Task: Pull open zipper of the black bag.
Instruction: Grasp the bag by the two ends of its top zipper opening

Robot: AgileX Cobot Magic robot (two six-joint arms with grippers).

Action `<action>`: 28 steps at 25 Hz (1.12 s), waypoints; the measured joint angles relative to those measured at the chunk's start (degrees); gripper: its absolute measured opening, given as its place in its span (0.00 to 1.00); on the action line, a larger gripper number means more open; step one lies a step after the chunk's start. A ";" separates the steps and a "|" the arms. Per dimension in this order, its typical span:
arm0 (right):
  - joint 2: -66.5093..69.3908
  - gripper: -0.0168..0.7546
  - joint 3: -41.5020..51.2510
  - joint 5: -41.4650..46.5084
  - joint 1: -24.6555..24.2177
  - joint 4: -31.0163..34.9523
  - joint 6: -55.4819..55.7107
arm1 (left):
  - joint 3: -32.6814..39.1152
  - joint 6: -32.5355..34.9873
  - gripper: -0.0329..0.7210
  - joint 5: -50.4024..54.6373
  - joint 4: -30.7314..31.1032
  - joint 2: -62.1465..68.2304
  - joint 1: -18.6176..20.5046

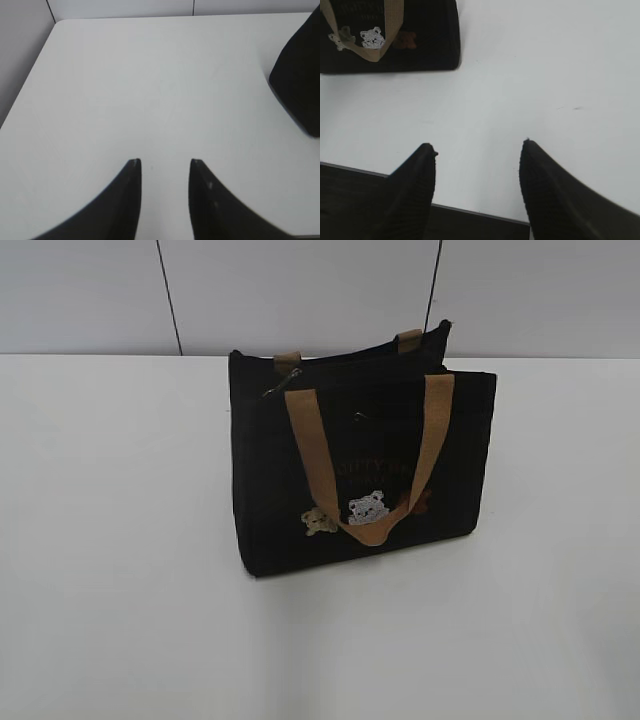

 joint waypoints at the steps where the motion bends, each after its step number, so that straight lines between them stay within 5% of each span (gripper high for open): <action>1: 0.00 0.55 0.00 -0.05 0.00 0.18 0.00 | -0.13 0.00 0.39 -0.13 -0.05 0.77 0.00; 9: 15.46 0.55 -7.07 -6.24 0.00 1.20 -4.32 | -6.75 7.00 0.52 -10.12 -4.34 17.24 0.00; 18: 38.78 0.55 -20.49 -6.78 0.00 7.50 -15.56 | -14.10 33.24 0.51 -17.33 -23.61 43.59 0.06; 28: 63.45 0.54 -41.07 -2.41 0.00 16.16 -31.72 | -30.14 65.04 0.50 -13.83 -46.13 70.31 0.06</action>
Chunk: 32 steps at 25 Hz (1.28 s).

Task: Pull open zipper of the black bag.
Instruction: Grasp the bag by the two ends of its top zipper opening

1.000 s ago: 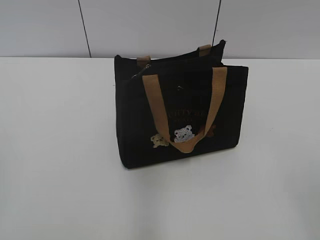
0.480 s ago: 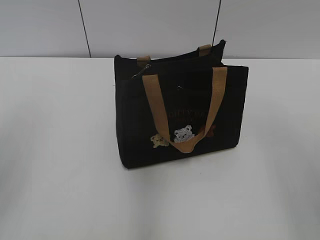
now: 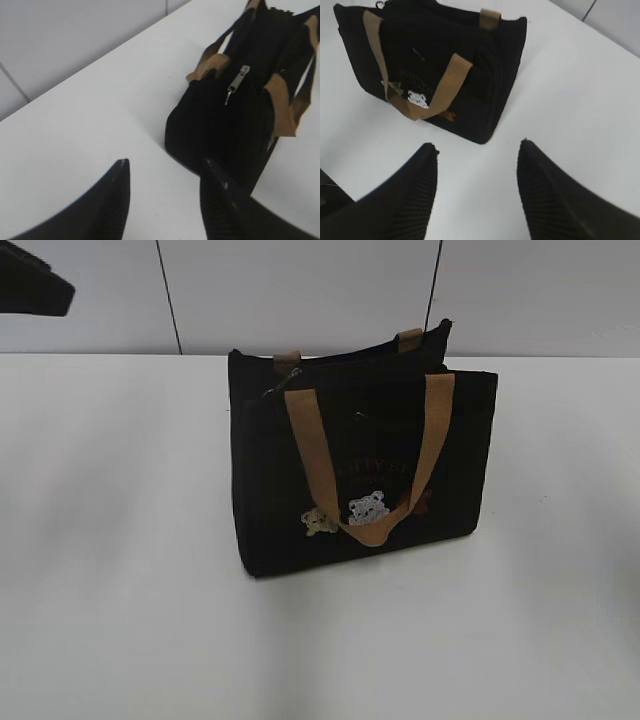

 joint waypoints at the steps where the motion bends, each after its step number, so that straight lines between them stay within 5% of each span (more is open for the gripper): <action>1: 2.05 0.52 -2.76 0.92 0.00 0.49 -0.97 | -1.28 2.98 0.50 1.54 -1.71 2.09 0.00; 10: 23.18 0.47 -26.83 8.80 1.43 5.12 -4.27 | -10.33 20.39 0.50 4.36 -5.48 19.09 -3.24; 19: 38.14 0.47 -45.34 8.92 11.90 5.14 -5.71 | -19.42 24.86 0.50 4.19 -5.43 30.72 -9.03; 32: 47.17 0.46 -49.72 9.22 23.61 5.26 -9.85 | -21.99 28.20 0.50 4.56 -5.91 37.49 -10.76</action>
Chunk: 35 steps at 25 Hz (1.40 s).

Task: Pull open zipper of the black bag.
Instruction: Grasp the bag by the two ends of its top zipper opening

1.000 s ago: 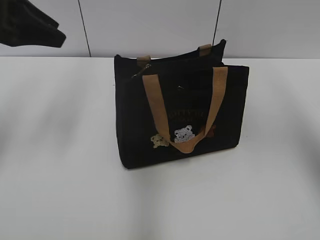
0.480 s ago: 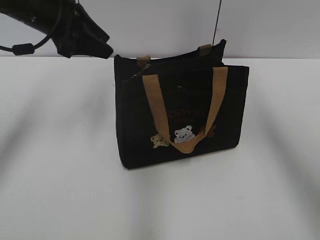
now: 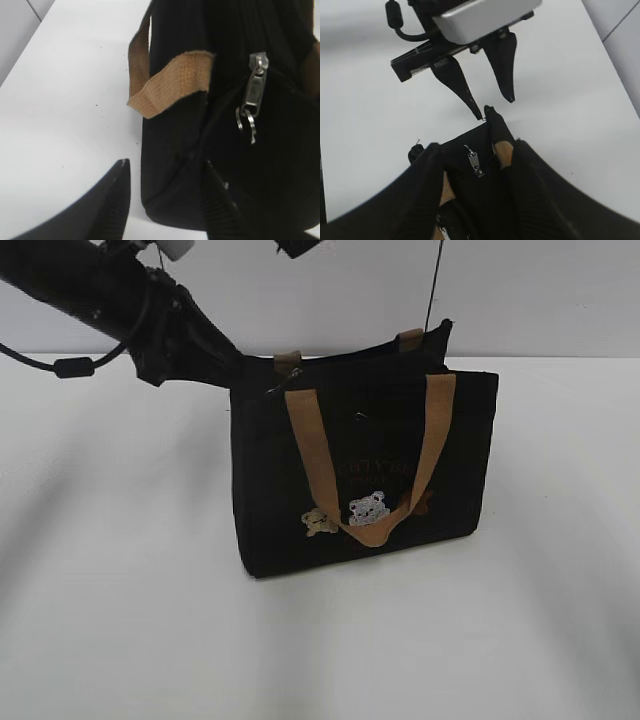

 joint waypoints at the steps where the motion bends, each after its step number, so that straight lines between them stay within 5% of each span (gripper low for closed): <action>1: 0.40 0.46 -0.02 0.00 0.42 0.00 -0.58 | 0.00 0.15 0.50 -0.06 -0.44 0.31 -0.11; 8: 2.27 0.46 -0.02 0.08 2.00 0.16 -5.37 | 0.00 1.26 0.46 -0.38 -4.67 1.34 -0.83; 13: 3.05 0.46 -0.04 0.08 2.05 0.16 -13.03 | 0.00 1.44 0.12 0.21 -4.72 1.34 -0.84; 25: 7.19 0.33 -0.08 0.08 2.05 5.31 -32.39 | -1.92 -0.54 0.11 1.85 -4.16 -0.71 -0.89; 35: 8.12 0.34 -0.10 0.08 2.11 6.27 -35.53 | -5.18 -2.43 0.11 2.45 -3.02 -0.73 -0.89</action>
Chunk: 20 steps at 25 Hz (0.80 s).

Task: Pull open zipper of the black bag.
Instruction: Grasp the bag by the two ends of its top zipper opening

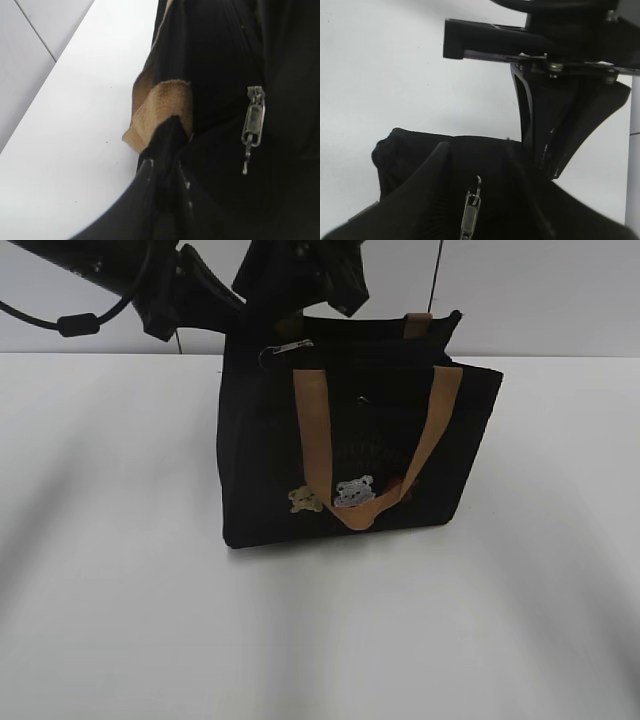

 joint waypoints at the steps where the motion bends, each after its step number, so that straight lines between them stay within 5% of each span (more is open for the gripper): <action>1: 0.04 0.34 0.00 0.00 0.00 0.00 -0.24 | 0.00 0.00 0.11 0.05 0.00 0.00 0.00; 20: 4.83 0.37 -0.04 0.00 0.00 -2.53 2.70 | -0.01 0.00 0.11 0.23 -0.06 0.00 0.00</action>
